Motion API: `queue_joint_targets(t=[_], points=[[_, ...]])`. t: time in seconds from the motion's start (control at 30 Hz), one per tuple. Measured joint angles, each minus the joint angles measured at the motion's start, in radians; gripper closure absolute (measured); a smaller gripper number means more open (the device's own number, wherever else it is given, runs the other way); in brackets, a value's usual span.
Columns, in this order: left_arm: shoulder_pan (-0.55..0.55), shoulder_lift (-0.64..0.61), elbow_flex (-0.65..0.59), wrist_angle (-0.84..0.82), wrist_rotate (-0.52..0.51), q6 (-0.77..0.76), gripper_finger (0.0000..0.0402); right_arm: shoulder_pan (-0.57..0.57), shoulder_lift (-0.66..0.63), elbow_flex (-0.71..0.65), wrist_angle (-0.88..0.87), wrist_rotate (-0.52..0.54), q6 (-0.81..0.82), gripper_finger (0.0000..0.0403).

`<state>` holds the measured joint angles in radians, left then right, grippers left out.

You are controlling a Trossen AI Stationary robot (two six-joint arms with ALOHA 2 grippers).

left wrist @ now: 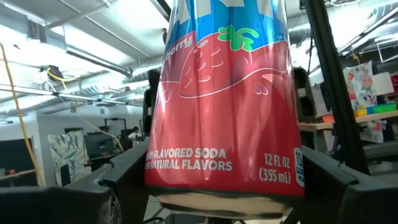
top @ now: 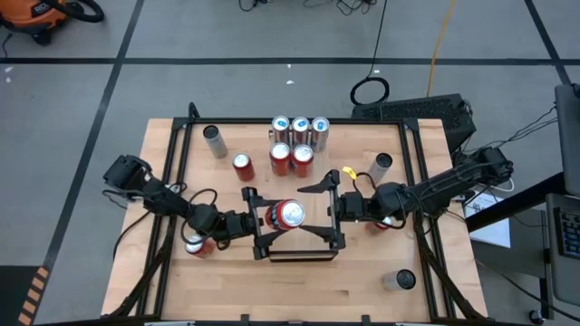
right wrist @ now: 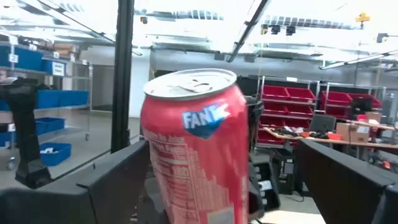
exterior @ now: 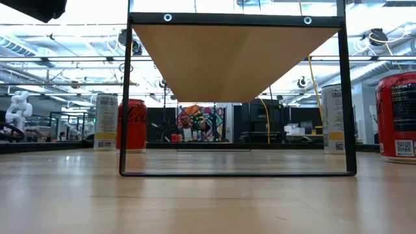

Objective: Place canned beverage on shelf
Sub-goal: Put the red soda can on the shelf aligned with the other red soda can

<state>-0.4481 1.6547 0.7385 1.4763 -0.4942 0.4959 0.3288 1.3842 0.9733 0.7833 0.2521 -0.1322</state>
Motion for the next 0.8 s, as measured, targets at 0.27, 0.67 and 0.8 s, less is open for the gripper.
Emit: queue_joint_targets(t=[0.27,0.67,0.8], points=[[0.035,0.038,0.036,-0.001,0.032,-0.06,0.0111,-0.007,0.0,0.0,-0.006,-0.048,-0.058,0.0023],[0.056,0.038,0.037,-0.022,0.037,-0.1,0.0111,-0.027,0.0,0.0,0.007,-0.101,-0.091,0.0023],[0.056,0.038,0.037,-0.022,0.037,-0.102,0.0111,-0.04,0.0,0.0,0.007,-0.101,-0.09,0.0023]])
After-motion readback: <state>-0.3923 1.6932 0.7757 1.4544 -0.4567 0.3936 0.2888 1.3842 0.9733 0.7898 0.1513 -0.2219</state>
